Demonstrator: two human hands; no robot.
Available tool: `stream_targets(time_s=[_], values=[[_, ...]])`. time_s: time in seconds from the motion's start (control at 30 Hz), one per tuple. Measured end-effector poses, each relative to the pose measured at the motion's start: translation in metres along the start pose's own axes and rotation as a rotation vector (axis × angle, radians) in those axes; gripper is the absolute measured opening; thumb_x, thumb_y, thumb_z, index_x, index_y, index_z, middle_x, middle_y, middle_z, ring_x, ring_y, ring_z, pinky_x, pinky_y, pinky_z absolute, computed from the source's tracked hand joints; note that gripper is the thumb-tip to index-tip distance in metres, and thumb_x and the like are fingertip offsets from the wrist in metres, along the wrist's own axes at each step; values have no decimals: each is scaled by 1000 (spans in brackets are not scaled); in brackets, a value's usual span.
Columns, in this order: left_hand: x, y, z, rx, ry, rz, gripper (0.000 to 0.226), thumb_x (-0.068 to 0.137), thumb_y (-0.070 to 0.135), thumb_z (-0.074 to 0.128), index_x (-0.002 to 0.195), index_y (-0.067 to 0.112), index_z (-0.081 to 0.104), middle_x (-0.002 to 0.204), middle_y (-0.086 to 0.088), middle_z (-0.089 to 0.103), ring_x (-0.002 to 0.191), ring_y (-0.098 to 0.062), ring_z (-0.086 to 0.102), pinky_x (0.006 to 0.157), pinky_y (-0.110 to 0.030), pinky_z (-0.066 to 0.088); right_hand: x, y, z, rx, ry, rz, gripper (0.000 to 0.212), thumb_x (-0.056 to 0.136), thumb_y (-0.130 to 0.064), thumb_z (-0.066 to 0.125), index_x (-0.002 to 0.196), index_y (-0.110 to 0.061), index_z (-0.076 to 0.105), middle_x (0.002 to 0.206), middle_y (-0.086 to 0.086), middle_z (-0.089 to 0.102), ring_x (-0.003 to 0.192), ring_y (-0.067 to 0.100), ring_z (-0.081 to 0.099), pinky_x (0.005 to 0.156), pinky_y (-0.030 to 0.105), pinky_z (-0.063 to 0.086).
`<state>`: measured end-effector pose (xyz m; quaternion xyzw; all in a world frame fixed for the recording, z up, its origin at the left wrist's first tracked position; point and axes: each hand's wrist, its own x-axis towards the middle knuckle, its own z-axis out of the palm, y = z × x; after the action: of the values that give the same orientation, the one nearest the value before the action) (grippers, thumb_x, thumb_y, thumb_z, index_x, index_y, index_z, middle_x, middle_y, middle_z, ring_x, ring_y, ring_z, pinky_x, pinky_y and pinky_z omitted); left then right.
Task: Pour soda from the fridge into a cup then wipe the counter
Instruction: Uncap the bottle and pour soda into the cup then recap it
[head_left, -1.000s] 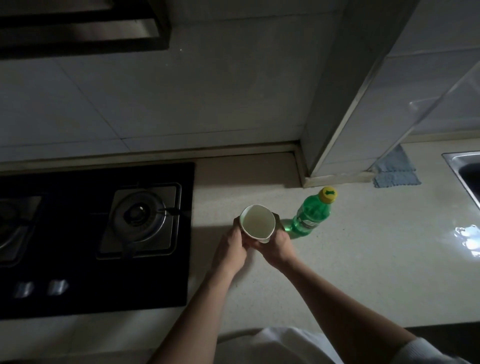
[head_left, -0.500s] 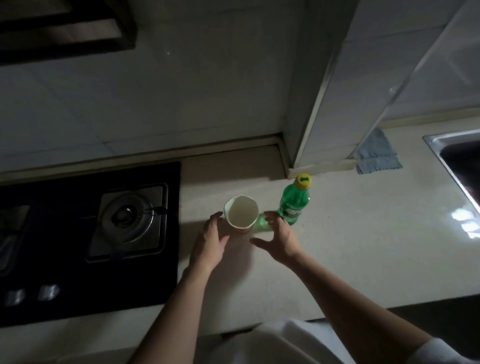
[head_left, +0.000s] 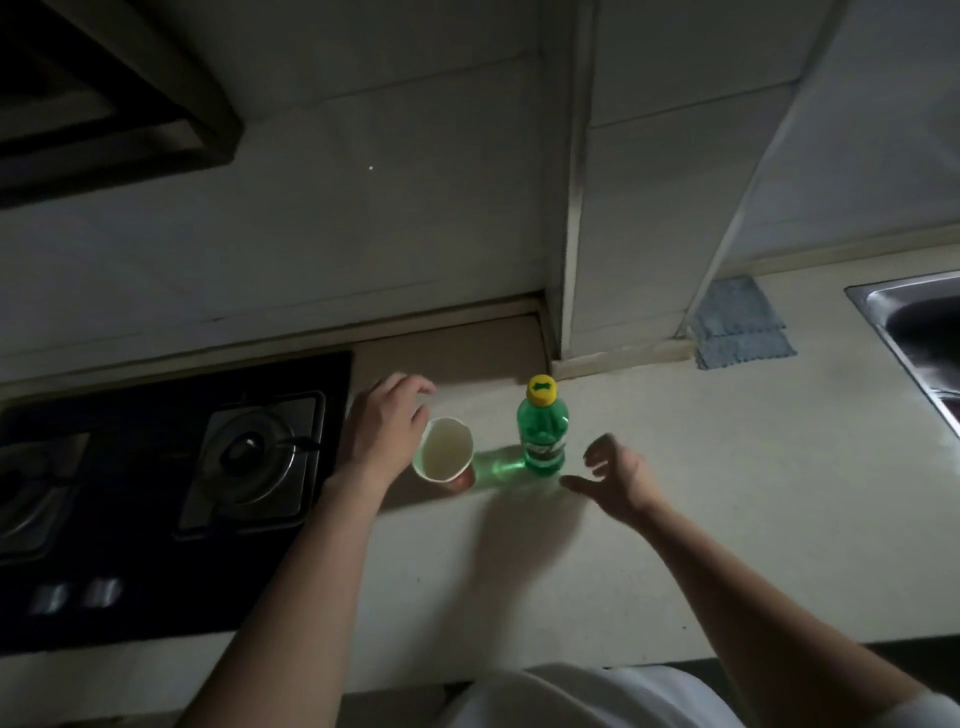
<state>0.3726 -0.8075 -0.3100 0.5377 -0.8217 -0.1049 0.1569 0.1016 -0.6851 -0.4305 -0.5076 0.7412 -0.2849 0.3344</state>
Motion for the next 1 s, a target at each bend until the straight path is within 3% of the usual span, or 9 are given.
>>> stream_targets(time_s=[0.13, 0.23, 0.33, 0.53, 0.6, 0.67, 0.77, 0.9, 1.0], values=[[32, 57, -1, -73, -28, 170, 14, 87, 21, 66, 101, 22, 68, 103, 1, 67, 92, -20, 62, 79, -33, 50, 15, -18, -15, 80, -37, -136, 102, 57, -41, 92, 139, -10, 39, 126, 5, 51, 109, 19, 55, 89, 31, 52], [45, 91, 0, -101, -57, 241, 13, 89, 23, 65, 102, 22, 69, 102, 2, 68, 91, -18, 62, 78, -33, 51, 24, -34, -8, 197, -55, -214, 115, 53, -51, 89, 145, -13, 32, 143, 8, 46, 126, 20, 49, 105, 35, 45], [50, 107, -1, -129, -108, 261, 13, 90, 19, 64, 102, 19, 69, 100, 2, 68, 90, -16, 63, 79, -34, 52, 27, -47, 3, 284, -54, -206, 109, 51, -53, 88, 142, -21, 36, 138, 2, 51, 123, 18, 52, 101, 33, 46], [46, 105, -2, -165, -193, 190, 26, 93, 6, 53, 103, 25, 69, 100, 8, 71, 91, -10, 65, 81, -30, 55, 28, -62, 16, 328, -39, -101, 66, 59, -28, 91, 114, -25, 56, 101, -5, 66, 89, 9, 62, 74, 24, 46], [43, 102, -7, -186, -221, 201, 30, 92, 4, 53, 104, 27, 69, 101, 10, 71, 93, -8, 65, 83, -22, 51, 30, -64, 14, 319, -66, -82, 66, 61, -25, 91, 117, -21, 56, 101, -3, 65, 89, 9, 62, 76, 26, 46], [41, 98, -14, -203, -218, 221, 37, 88, 3, 56, 111, 29, 66, 106, 10, 70, 95, -8, 64, 80, -16, 44, 29, -73, 4, 305, -62, -42, 87, 63, -27, 91, 136, -14, 47, 119, 4, 63, 106, 18, 61, 87, 28, 47], [36, 89, -29, -252, -196, 226, 42, 84, 18, 64, 122, 37, 57, 111, 13, 67, 97, -8, 63, 84, -19, 47, 28, -91, -18, 222, -52, -84, 106, 67, -29, 90, 150, -7, 28, 137, 10, 51, 128, 25, 49, 101, 23, 37], [28, 77, -55, -388, -169, 230, 35, 88, 46, 63, 121, 38, 55, 110, 14, 66, 102, -7, 63, 93, -37, 52, 22, -123, -50, 119, -58, -248, 72, 64, -35, 91, 118, -12, 49, 94, -5, 57, 84, 16, 56, 76, 27, 44], [21, 71, -75, -358, -56, 295, 33, 92, 54, 53, 115, 31, 54, 103, 12, 65, 93, -6, 63, 81, -36, 55, 18, -143, -57, 100, -90, -307, 80, 61, -51, 88, 120, -12, 51, 96, -7, 60, 87, 14, 59, 82, 32, 52]])
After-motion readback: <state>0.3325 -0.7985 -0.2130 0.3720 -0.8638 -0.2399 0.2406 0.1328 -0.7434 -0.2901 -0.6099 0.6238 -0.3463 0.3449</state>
